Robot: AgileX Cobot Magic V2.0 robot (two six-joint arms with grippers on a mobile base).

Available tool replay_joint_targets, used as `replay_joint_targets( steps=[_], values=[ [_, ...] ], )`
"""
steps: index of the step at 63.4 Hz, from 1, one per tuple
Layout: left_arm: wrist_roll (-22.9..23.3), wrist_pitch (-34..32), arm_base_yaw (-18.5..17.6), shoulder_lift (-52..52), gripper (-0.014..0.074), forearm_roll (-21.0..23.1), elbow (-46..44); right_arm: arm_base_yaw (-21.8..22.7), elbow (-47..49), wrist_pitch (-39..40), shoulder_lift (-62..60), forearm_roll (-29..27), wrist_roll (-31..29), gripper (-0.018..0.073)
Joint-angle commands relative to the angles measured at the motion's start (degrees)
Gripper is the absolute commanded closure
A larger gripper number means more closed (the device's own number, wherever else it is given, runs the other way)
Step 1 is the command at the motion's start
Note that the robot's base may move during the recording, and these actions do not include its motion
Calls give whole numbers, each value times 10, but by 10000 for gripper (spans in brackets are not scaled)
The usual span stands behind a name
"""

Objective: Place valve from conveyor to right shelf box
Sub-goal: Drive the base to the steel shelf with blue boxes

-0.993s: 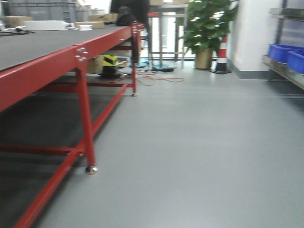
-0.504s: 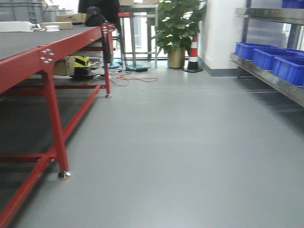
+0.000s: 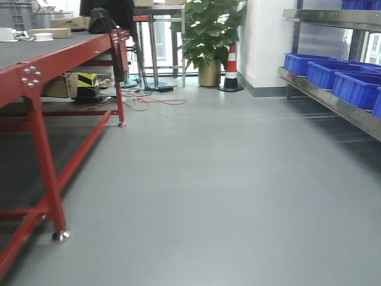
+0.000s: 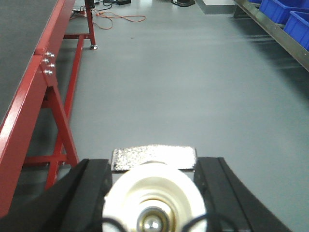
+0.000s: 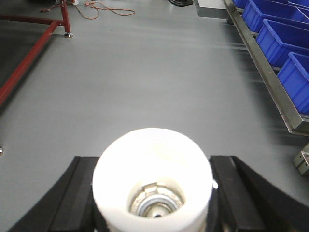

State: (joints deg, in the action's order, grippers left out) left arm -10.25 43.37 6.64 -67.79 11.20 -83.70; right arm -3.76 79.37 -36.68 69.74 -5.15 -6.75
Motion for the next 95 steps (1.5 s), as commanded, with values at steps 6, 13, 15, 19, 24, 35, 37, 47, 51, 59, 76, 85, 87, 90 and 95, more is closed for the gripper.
replay_joint_targets(
  steps=[6, 13, 15, 19, 24, 35, 37, 47, 51, 59, 76, 85, 87, 90, 95],
  values=[
    [3, -28, 0, 5, 708, 8, -6, 3, 12, 44, -8, 5, -1, 713],
    [3, -28, 0, 5, 708, 8, -6, 3, 12, 45, -8, 5, -1, 713],
    [3, -28, 0, 5, 708, 8, -6, 3, 12, 45, -8, 5, -1, 713],
    [3, -28, 0, 5, 708, 8, -6, 3, 12, 46, -8, 5, -1, 713],
    [3, -28, 0, 5, 708, 8, -6, 3, 12, 46, -8, 5, -1, 713],
    [3, -28, 0, 5, 708, 8, -6, 3, 12, 46, -8, 5, -1, 713],
    [3, -30, 0, 5, 708, 8, -6, 3, 12, 46, -8, 5, -1, 713],
    [3, -30, 0, 5, 708, 8, -6, 3, 12, 46, -8, 5, -1, 713],
    [3, -30, 0, 5, 708, 8, -6, 3, 12, 46, -8, 5, -1, 713],
    [3, -39, 0, 5, 708, 8, -6, 3, 12, 46, -8, 5, -1, 713],
    [3, -84, 0, 5, 708, 8, -6, 3, 12, 46, -8, 5, -1, 713],
    [3, -90, 0, 5, 708, 8, -6, 3, 12, 46, -8, 5, -1, 713],
    [3, -90, 0, 5, 708, 8, -6, 3, 12, 46, -8, 5, -1, 713],
    [3, -90, 0, 5, 708, 8, -6, 3, 12, 46, -8, 5, -1, 713],
    [3, -90, 0, 5, 708, 8, -6, 3, 12, 46, -8, 5, -1, 713]
  ],
)
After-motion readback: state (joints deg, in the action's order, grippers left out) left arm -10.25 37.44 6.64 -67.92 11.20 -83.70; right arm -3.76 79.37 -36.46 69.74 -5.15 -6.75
